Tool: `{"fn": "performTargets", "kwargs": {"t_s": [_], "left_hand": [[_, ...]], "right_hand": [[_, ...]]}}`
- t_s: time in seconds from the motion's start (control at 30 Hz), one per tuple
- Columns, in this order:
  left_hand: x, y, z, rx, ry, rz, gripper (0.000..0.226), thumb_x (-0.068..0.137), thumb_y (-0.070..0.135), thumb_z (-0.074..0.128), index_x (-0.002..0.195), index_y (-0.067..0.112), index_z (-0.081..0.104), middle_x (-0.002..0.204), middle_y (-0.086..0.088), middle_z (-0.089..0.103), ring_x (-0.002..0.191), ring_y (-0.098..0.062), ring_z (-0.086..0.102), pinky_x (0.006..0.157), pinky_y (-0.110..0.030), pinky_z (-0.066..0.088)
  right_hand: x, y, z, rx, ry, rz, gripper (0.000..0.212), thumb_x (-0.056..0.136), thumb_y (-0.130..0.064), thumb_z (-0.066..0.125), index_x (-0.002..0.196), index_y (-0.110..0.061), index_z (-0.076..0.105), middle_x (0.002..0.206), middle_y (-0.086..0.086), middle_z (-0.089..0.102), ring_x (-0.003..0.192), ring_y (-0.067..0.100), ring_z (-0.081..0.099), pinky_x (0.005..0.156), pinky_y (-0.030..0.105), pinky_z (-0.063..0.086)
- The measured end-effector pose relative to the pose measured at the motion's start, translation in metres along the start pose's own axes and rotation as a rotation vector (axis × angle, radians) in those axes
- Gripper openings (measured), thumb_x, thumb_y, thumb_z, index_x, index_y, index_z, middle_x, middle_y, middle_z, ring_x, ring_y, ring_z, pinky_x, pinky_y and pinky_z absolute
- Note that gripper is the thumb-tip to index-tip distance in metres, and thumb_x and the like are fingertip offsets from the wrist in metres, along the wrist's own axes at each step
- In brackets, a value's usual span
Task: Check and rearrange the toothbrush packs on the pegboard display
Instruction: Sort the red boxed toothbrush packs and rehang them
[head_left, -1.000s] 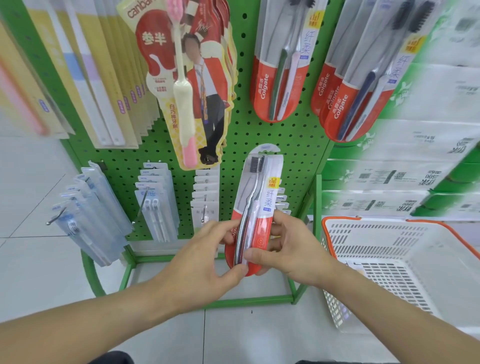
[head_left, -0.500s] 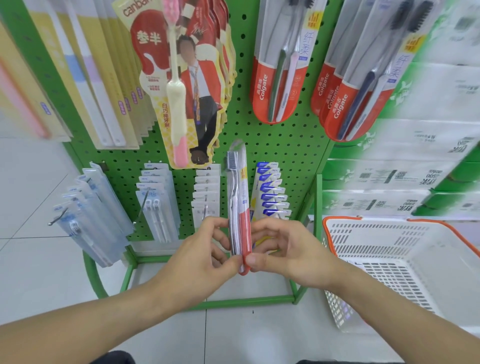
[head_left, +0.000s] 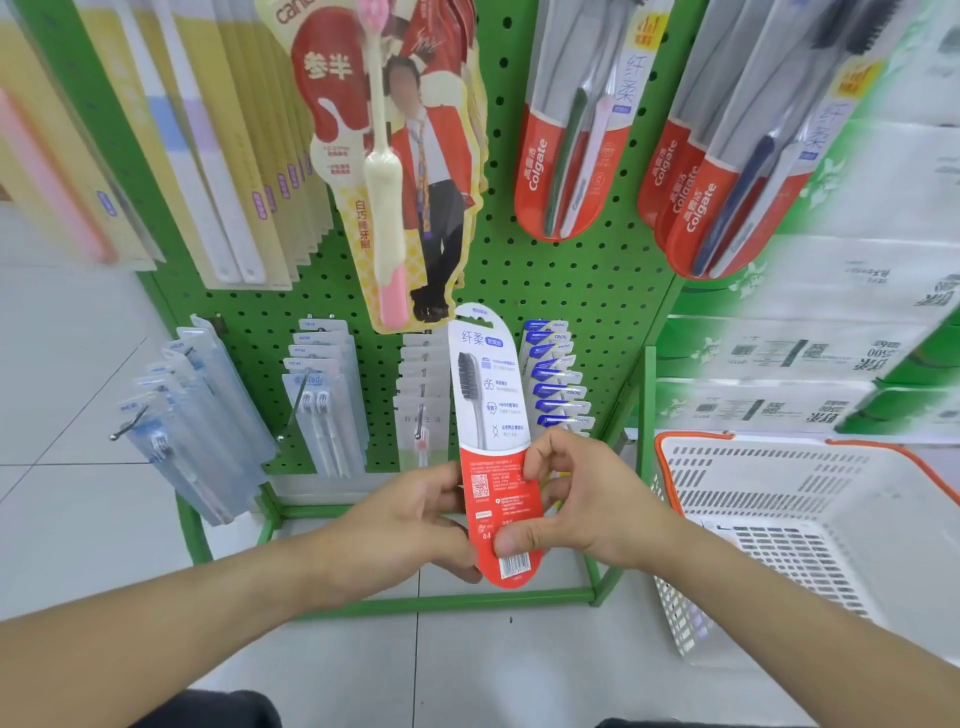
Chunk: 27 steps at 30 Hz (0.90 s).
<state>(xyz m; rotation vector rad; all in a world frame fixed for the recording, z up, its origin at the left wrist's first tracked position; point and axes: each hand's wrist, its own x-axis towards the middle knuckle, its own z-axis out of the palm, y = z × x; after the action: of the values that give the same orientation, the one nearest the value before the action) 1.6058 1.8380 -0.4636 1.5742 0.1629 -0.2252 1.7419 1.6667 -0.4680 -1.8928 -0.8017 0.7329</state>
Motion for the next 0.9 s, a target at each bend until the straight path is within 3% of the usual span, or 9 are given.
{"fn": "performTargets", "kwargs": {"t_s": [0.1, 0.2, 0.3, 0.5, 0.63, 0.73, 0.83, 0.9], "left_hand": [[0.000, 0.001, 0.002, 0.040, 0.073, 0.019, 0.043, 0.084, 0.011, 0.076, 0.124, 0.017, 0.062, 0.114, -0.008, 0.073, 0.099, -0.029, 0.073, 0.082, -0.047, 0.062], [0.003, -0.003, 0.002, 0.122, 0.256, 0.075, 0.049, 0.086, 0.005, 0.076, 0.129, 0.019, 0.054, 0.110, -0.005, 0.073, 0.085, -0.029, 0.075, 0.061, -0.040, 0.062], [0.007, -0.007, 0.000, 0.123, 0.315, 0.083, 0.055, 0.086, 0.004, 0.075, 0.131, 0.019, 0.049, 0.111, -0.004, 0.072, 0.079, -0.028, 0.076, 0.056, -0.034, 0.060], [0.007, -0.009, -0.008, 0.233, 0.198, 0.027, 0.061, 0.086, 0.007, 0.077, 0.135, 0.026, 0.045, 0.118, -0.006, 0.067, 0.093, -0.024, 0.074, 0.060, -0.040, 0.062], [0.005, -0.006, -0.019, 0.318, 0.063, -0.009, 0.064, 0.082, 0.005, 0.081, 0.130, 0.033, 0.050, 0.116, -0.001, 0.072, 0.104, -0.022, 0.071, 0.079, -0.057, 0.060], [0.002, -0.006, -0.020, 0.337, -0.026, -0.017, 0.060, 0.085, 0.008, 0.079, 0.130, 0.035, 0.051, 0.117, -0.001, 0.072, 0.104, -0.023, 0.072, 0.080, -0.058, 0.060], [0.003, -0.005, -0.022, 0.366, 0.011, -0.018, 0.049, 0.087, 0.011, 0.077, 0.124, 0.035, 0.054, 0.111, 0.000, 0.075, 0.098, -0.020, 0.073, 0.078, -0.054, 0.061], [0.004, -0.004, -0.024, 0.355, 0.056, -0.031, 0.047, 0.085, 0.008, 0.079, 0.116, 0.035, 0.057, 0.108, 0.006, 0.076, 0.097, -0.015, 0.074, 0.081, -0.050, 0.061]], "right_hand": [[0.004, 0.001, 0.004, -0.003, 0.047, -0.007, 0.068, 0.035, -0.036, 0.103, 0.079, -0.029, 0.052, 0.090, 0.010, 0.073, 0.070, 0.023, 0.065, 0.066, 0.050, 0.058], [0.007, 0.001, 0.006, 0.002, 0.100, -0.046, 0.068, 0.042, -0.019, 0.104, 0.079, -0.016, 0.047, 0.073, 0.000, 0.071, 0.066, 0.016, 0.062, 0.057, 0.034, 0.053], [0.008, -0.001, 0.008, 0.014, 0.131, -0.070, 0.069, 0.044, -0.010, 0.103, 0.078, -0.014, 0.043, 0.064, -0.010, 0.065, 0.061, 0.013, 0.058, 0.051, 0.024, 0.047], [0.002, -0.009, 0.011, 0.010, 0.122, -0.016, 0.072, 0.047, -0.006, 0.101, 0.089, -0.014, 0.043, 0.073, 0.002, 0.072, 0.054, 0.010, 0.065, 0.048, 0.024, 0.052], [0.005, -0.009, 0.011, 0.033, 0.197, -0.008, 0.082, 0.045, -0.012, 0.102, 0.103, -0.023, 0.046, 0.081, 0.003, 0.071, 0.060, 0.020, 0.070, 0.054, 0.039, 0.060], [0.007, -0.009, 0.010, 0.057, 0.166, -0.008, 0.086, 0.047, -0.010, 0.101, 0.111, -0.030, 0.048, 0.077, 0.001, 0.070, 0.064, 0.029, 0.073, 0.056, 0.049, 0.061], [0.006, -0.010, 0.011, 0.063, 0.117, -0.022, 0.077, 0.054, -0.005, 0.098, 0.112, -0.030, 0.053, 0.074, -0.003, 0.071, 0.061, 0.027, 0.072, 0.053, 0.044, 0.061], [0.006, -0.011, 0.012, 0.052, 0.073, -0.052, 0.068, 0.060, -0.007, 0.096, 0.113, -0.028, 0.059, 0.083, 0.000, 0.075, 0.063, 0.028, 0.073, 0.053, 0.043, 0.061]]}}
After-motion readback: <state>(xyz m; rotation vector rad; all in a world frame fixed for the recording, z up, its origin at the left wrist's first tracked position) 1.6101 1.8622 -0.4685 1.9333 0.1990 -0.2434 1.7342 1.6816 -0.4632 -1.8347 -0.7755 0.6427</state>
